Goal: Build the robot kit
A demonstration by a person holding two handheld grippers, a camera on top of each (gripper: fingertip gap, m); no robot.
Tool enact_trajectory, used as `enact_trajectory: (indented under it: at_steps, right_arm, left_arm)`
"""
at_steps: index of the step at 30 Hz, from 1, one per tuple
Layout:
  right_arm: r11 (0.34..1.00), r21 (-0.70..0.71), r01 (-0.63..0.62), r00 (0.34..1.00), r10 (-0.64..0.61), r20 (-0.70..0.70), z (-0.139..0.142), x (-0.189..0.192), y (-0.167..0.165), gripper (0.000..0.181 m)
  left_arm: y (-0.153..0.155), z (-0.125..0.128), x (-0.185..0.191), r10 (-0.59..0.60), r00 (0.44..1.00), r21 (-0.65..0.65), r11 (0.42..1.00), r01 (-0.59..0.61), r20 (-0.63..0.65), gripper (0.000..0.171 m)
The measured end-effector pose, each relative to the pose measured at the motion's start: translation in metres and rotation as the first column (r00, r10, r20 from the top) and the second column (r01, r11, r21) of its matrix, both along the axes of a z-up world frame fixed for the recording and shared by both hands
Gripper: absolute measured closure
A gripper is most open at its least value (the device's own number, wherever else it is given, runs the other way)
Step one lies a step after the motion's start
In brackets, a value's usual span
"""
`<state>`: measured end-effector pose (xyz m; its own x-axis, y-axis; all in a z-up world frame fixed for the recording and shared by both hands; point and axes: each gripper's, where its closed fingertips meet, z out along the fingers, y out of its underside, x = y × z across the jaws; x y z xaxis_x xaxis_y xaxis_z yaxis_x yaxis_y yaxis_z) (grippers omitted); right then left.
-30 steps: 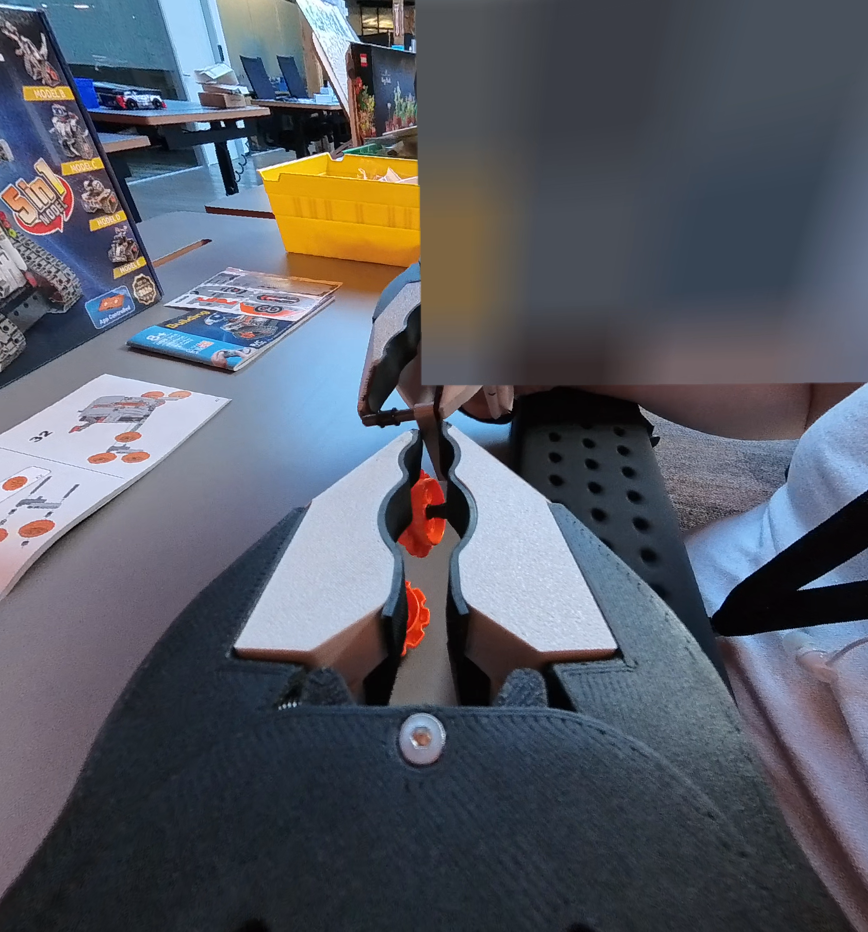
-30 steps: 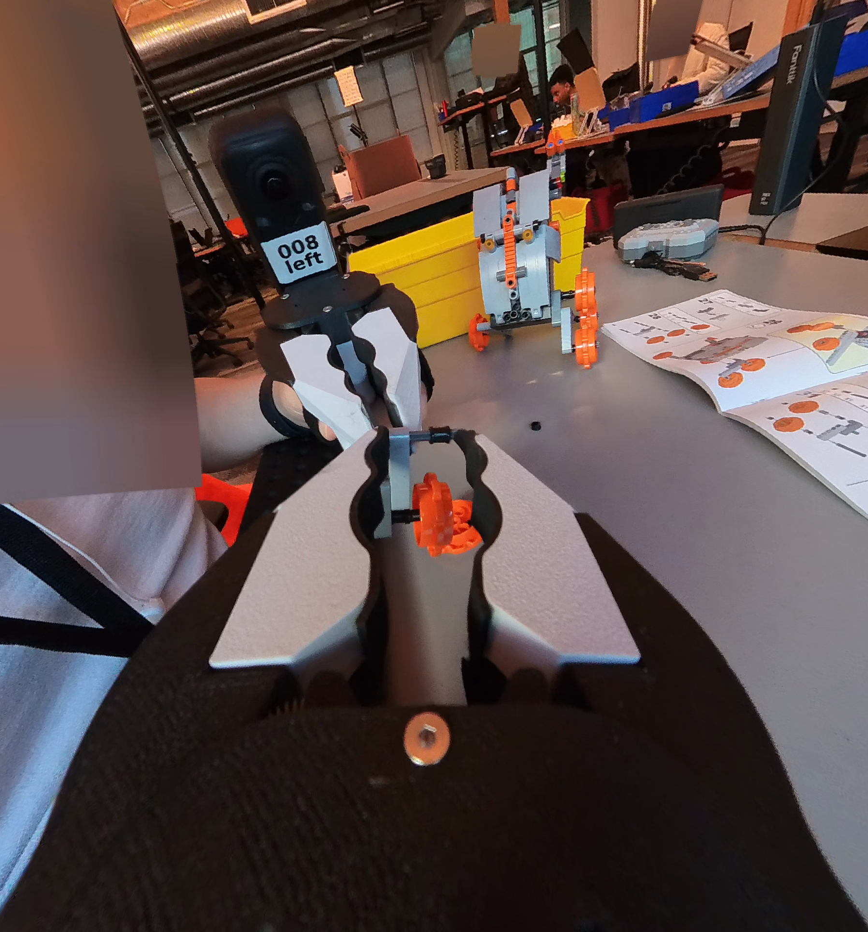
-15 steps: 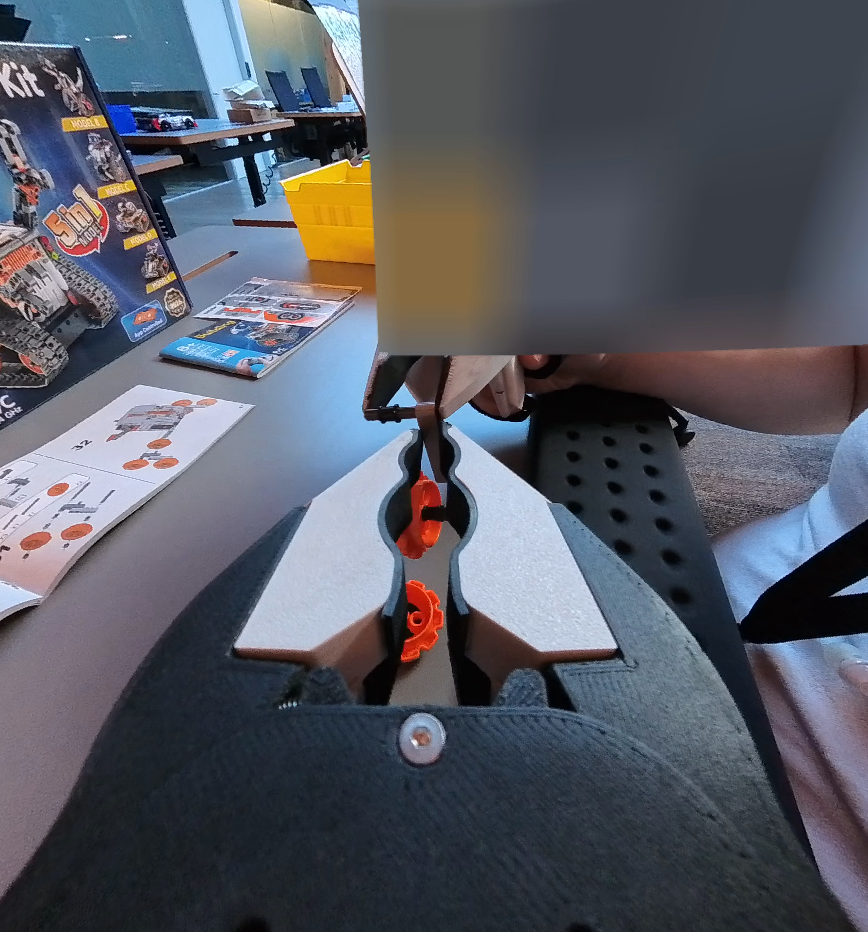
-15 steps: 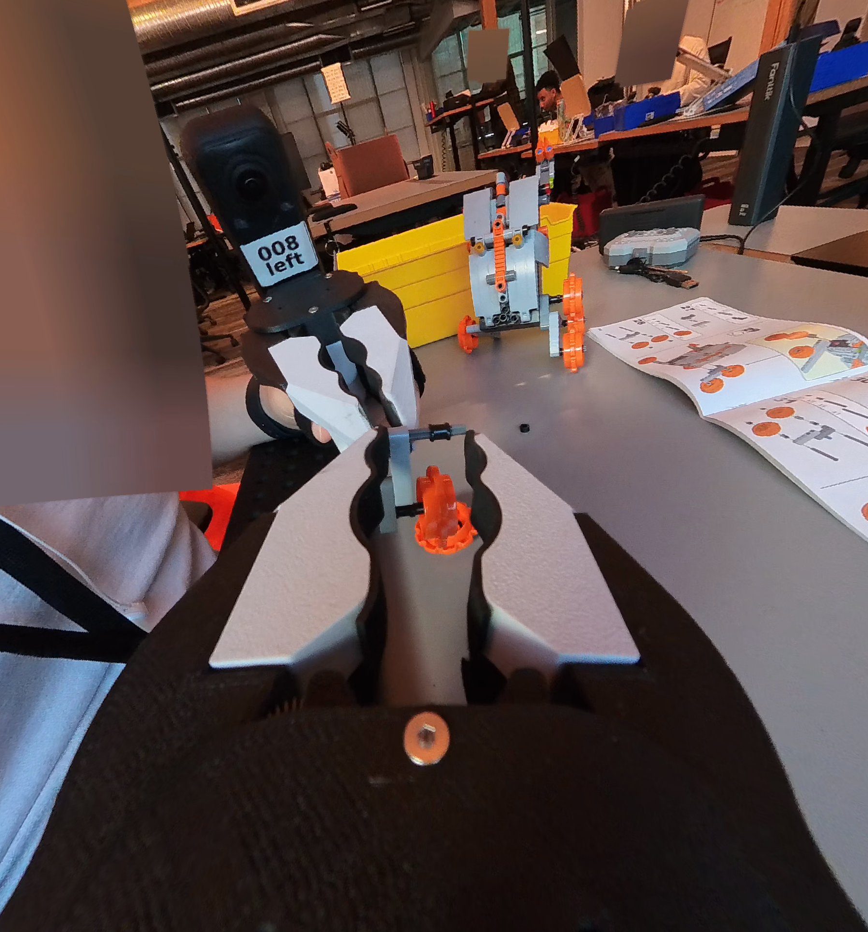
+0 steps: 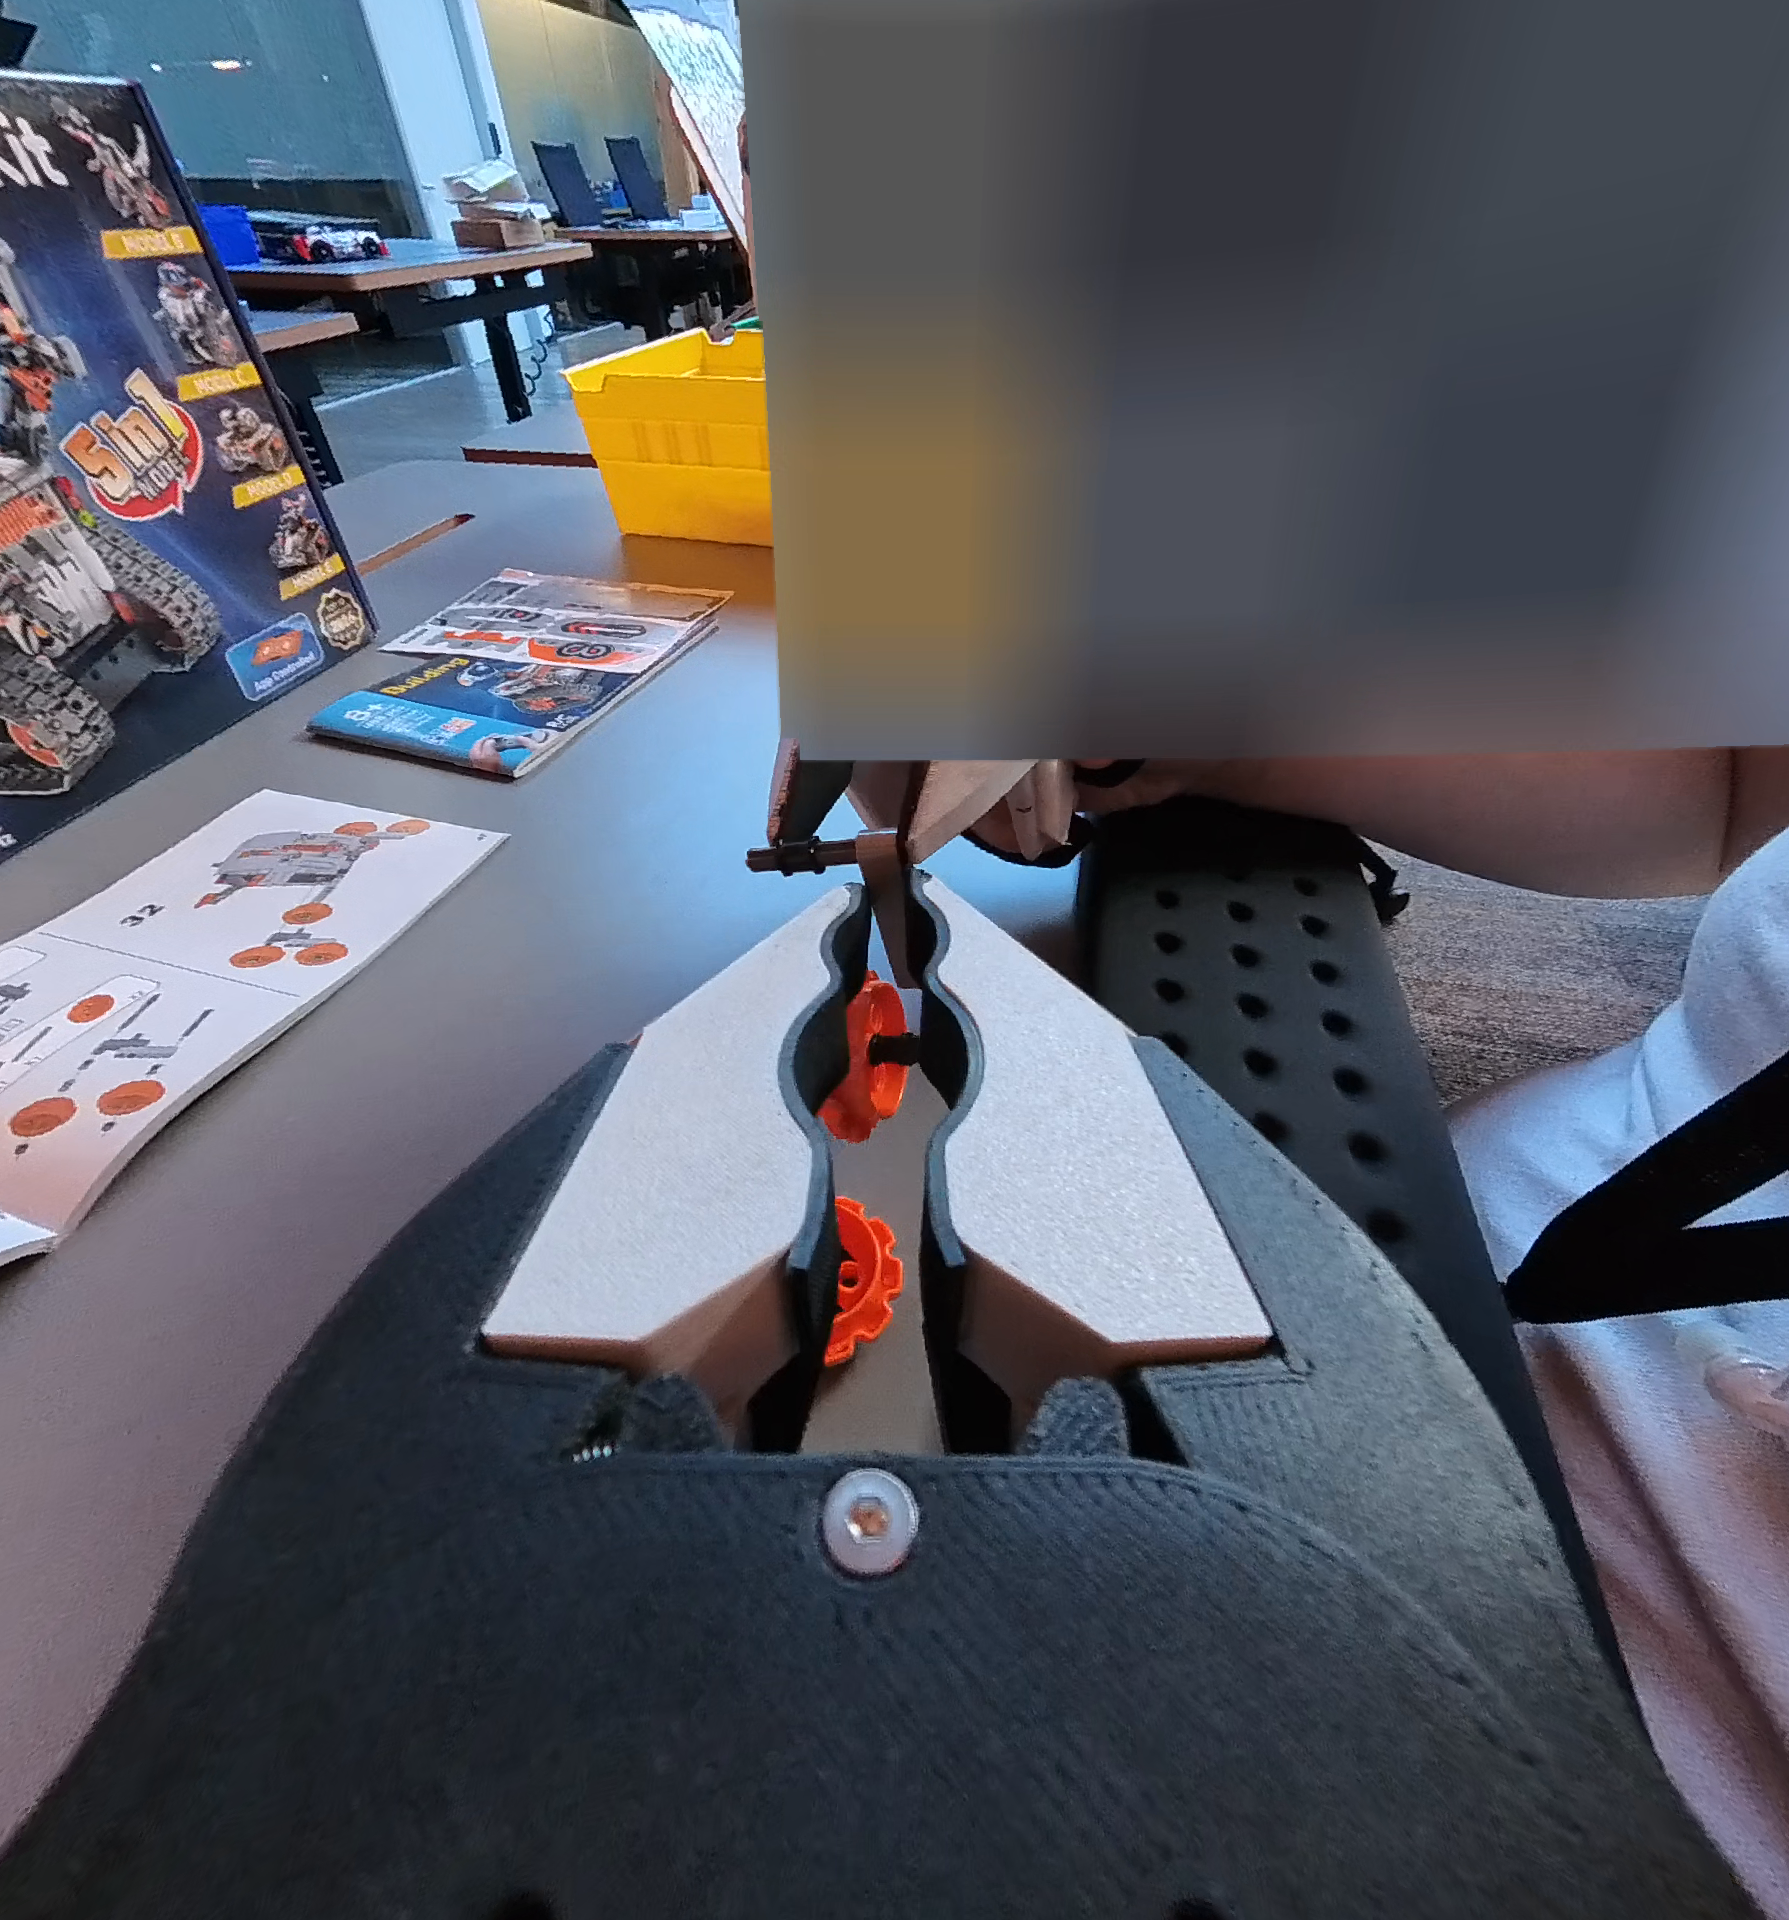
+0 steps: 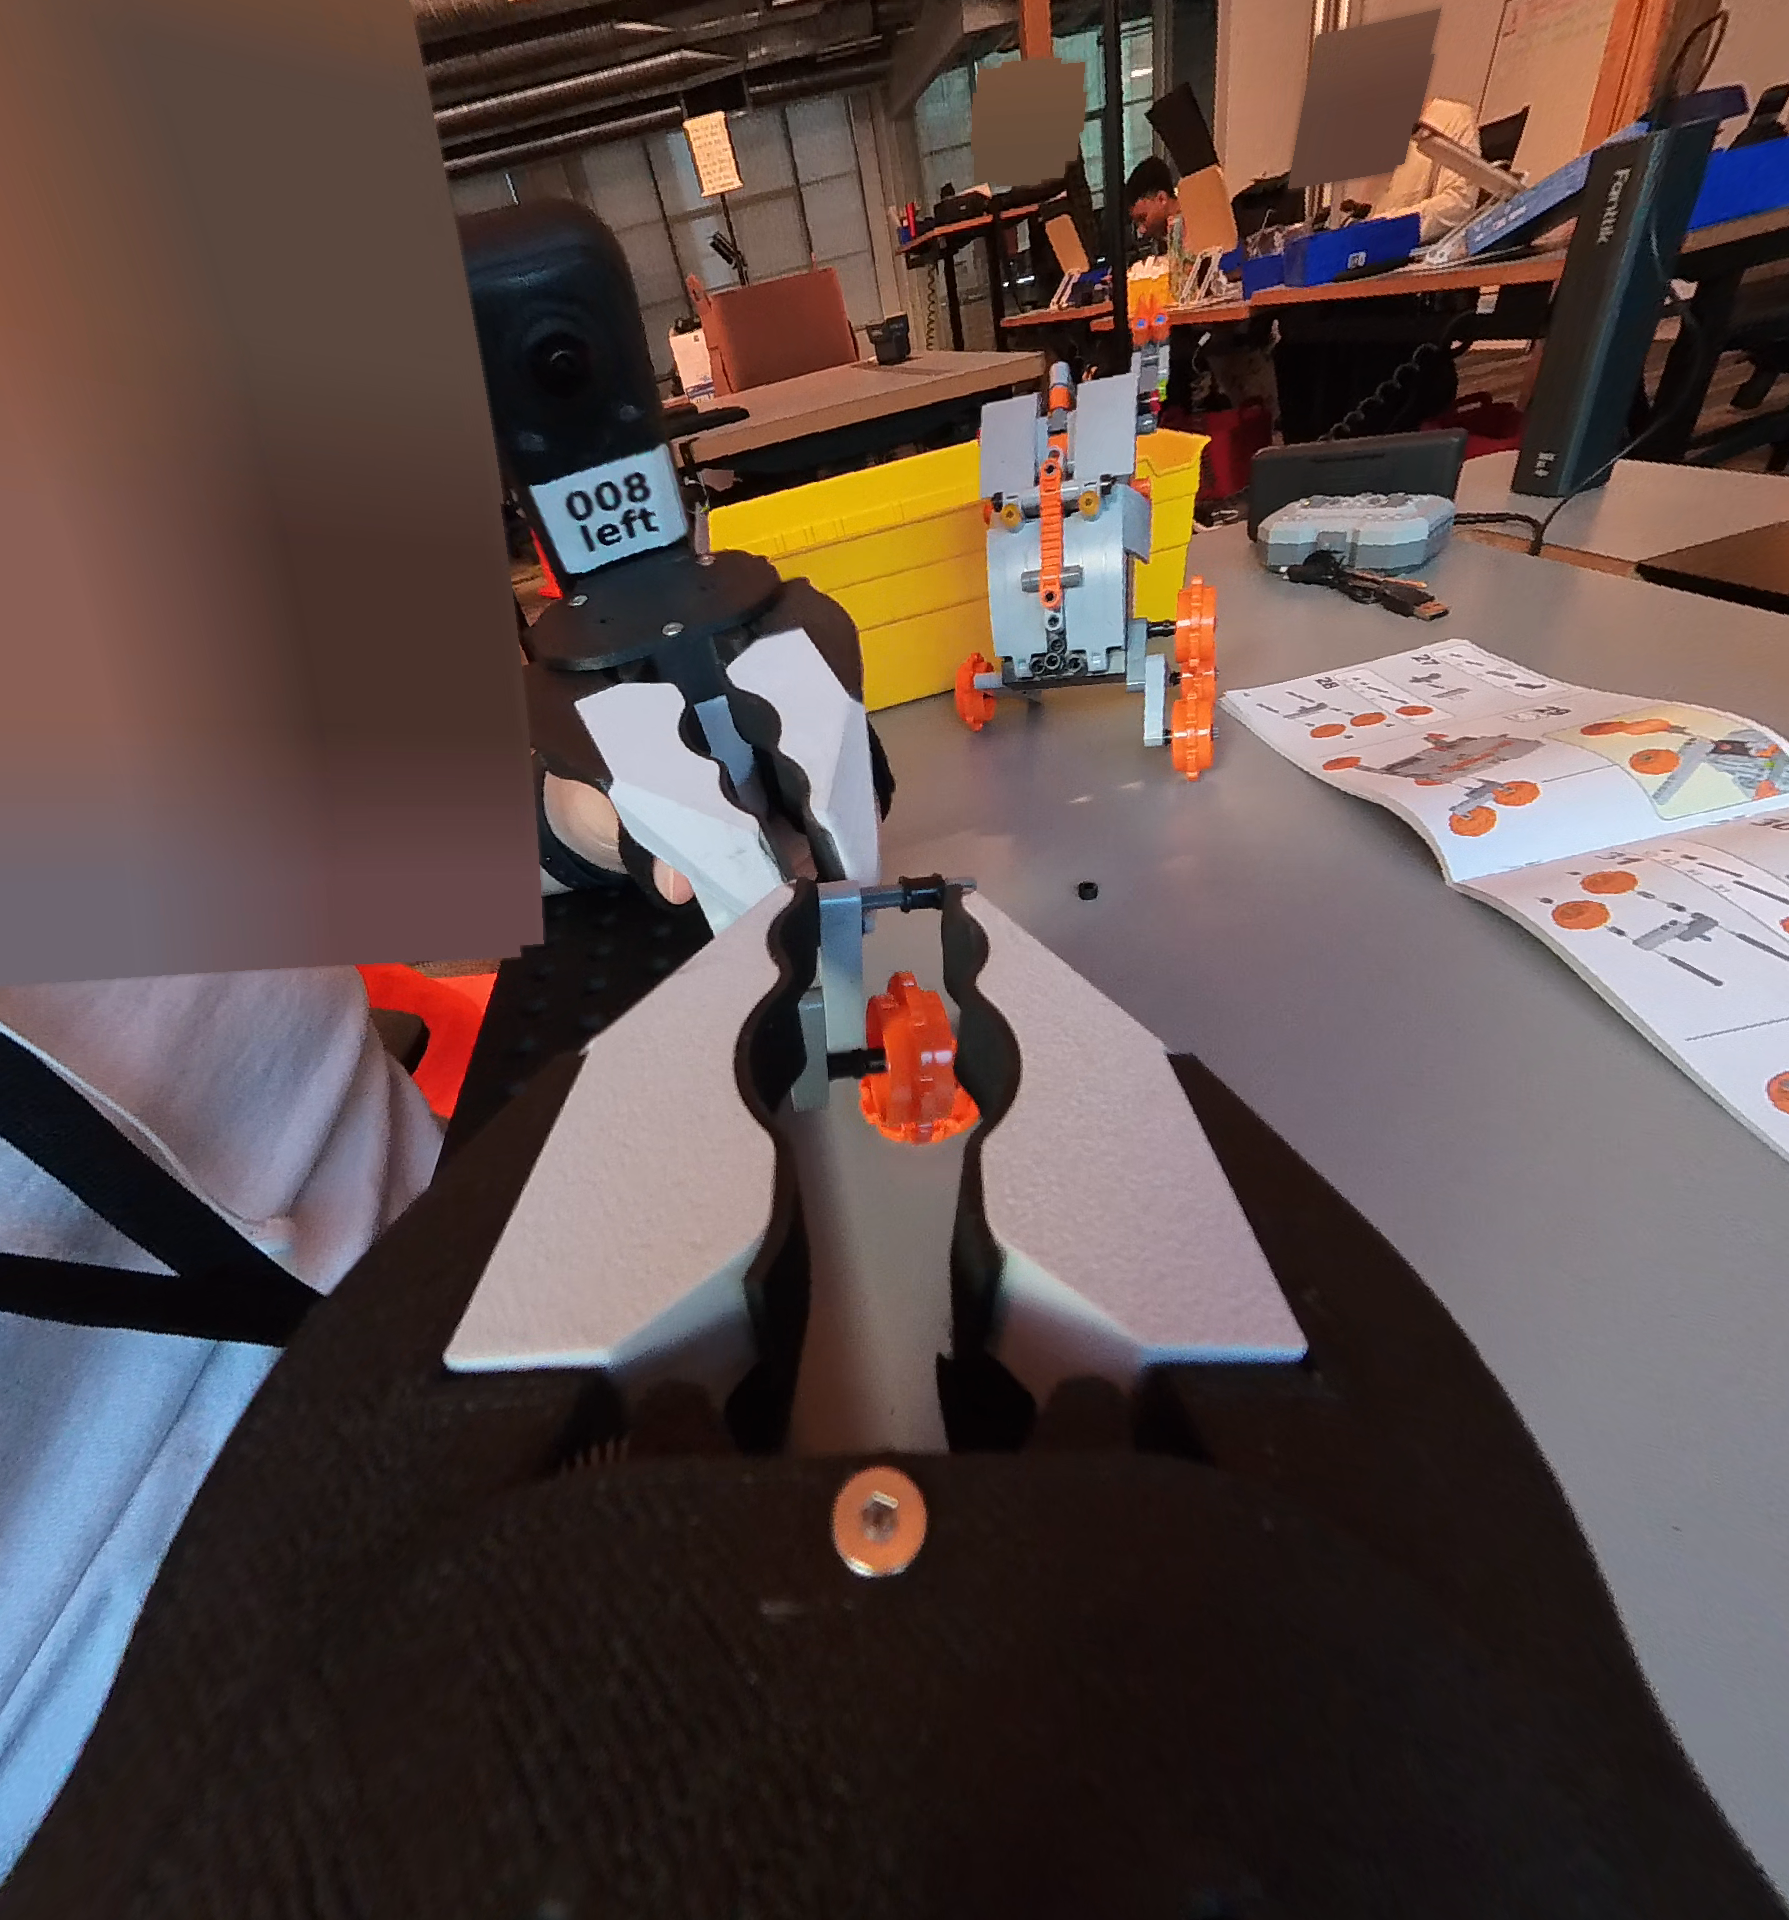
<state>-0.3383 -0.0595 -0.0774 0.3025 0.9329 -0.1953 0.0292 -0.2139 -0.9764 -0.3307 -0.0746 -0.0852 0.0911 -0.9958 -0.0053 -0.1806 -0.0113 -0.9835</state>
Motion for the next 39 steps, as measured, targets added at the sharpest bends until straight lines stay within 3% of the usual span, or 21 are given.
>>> enact_trajectory:
  at_steps: [6,11,14,18,22,29,39]
  right_arm:
    - [0.998,0.064,0.02,1.0,-0.021,0.021,0.003,0.001,-0.001,0.159]
    - [0.995,0.1,0.013,1.0,-0.015,0.012,0.008,0.001,-0.004,0.158]
    - [0.99,0.138,0.018,0.999,-0.022,0.032,0.008,0.0,-0.005,0.158]
    - [0.985,0.172,0.011,0.999,-0.019,0.044,0.009,-0.002,-0.008,0.158]
    - [0.981,0.193,0.007,0.999,-0.015,0.042,0.011,-0.003,-0.01,0.159]
    - [0.98,0.198,0.004,0.999,-0.012,0.038,0.012,-0.003,-0.011,0.158]
    - [0.987,0.162,-0.002,1.0,-0.002,0.025,0.011,-0.004,-0.011,0.158]
  left_arm:
    - [0.0,0.004,-0.001,-0.024,0.999,-0.081,0.996,0.027,0.033,0.166]
    - [0.006,0.016,-0.011,-0.039,0.992,-0.186,0.981,0.06,0.118,0.138]
    - [0.003,0.028,-0.014,-0.07,0.979,-0.227,0.967,0.113,0.192,0.14]
    - [-0.001,0.024,-0.009,-0.079,0.983,-0.195,0.975,0.111,0.167,0.135]
    - [-0.004,0.015,-0.003,-0.076,0.991,-0.14,0.986,0.091,0.108,0.142]
    - [-0.005,0.016,-0.004,-0.072,0.991,-0.093,0.992,0.082,0.11,0.145]
    - [-0.004,0.016,-0.003,-0.065,0.99,-0.13,0.988,0.081,0.123,0.143]
